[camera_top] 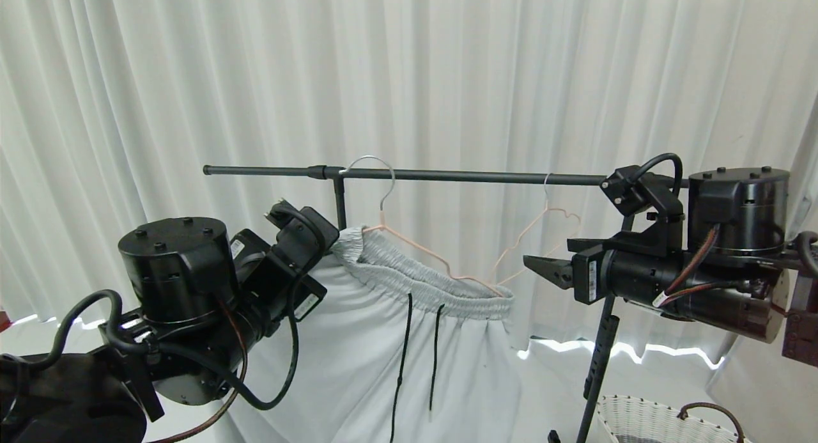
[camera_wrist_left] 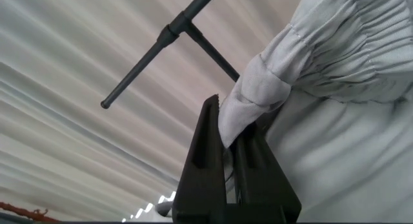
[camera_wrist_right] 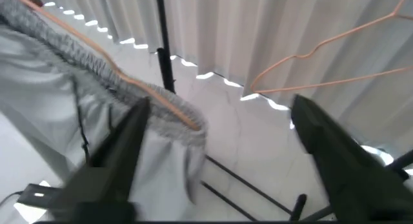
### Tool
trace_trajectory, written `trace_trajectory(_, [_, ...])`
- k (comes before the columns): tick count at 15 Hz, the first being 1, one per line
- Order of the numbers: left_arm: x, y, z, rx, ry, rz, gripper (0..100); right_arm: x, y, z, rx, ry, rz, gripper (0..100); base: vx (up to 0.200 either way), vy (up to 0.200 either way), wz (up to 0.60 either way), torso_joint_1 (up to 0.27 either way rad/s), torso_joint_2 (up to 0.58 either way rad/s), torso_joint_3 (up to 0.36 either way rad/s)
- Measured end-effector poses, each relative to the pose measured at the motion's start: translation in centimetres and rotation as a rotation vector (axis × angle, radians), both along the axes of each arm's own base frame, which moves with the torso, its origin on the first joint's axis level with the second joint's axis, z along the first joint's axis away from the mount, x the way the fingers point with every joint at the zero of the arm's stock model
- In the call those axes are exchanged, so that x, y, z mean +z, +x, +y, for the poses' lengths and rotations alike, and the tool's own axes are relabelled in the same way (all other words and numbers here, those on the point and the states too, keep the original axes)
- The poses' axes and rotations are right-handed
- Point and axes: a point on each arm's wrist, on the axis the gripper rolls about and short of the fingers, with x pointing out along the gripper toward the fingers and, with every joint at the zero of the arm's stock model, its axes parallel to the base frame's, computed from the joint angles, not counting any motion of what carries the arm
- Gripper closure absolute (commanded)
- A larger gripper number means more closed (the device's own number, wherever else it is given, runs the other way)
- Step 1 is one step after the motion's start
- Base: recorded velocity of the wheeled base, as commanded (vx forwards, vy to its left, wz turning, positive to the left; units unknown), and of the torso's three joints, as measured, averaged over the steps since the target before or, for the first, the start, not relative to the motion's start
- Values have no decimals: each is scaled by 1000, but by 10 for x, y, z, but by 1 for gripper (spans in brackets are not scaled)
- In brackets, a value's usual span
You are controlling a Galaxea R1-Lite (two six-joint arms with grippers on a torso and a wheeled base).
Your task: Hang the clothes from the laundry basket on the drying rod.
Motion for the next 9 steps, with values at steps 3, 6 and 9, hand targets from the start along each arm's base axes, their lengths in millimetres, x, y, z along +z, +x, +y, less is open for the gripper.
trace_trajectory(3, [4,3,-2,-2,-26,-15,100,4,-4,-1,21,-17,-36,0,0,0,0,0,0,0])
trace_trajectory(6, [10,4,-8,-26,-56,-34,100,9,-9,8,75,-28,-86,0,0,0,0,0,0,0])
trace_trajectory(9, [16,-1,-24,-80,-88,-47,100,11,-13,26,141,-49,-126,0,0,0,0,0,0,0])
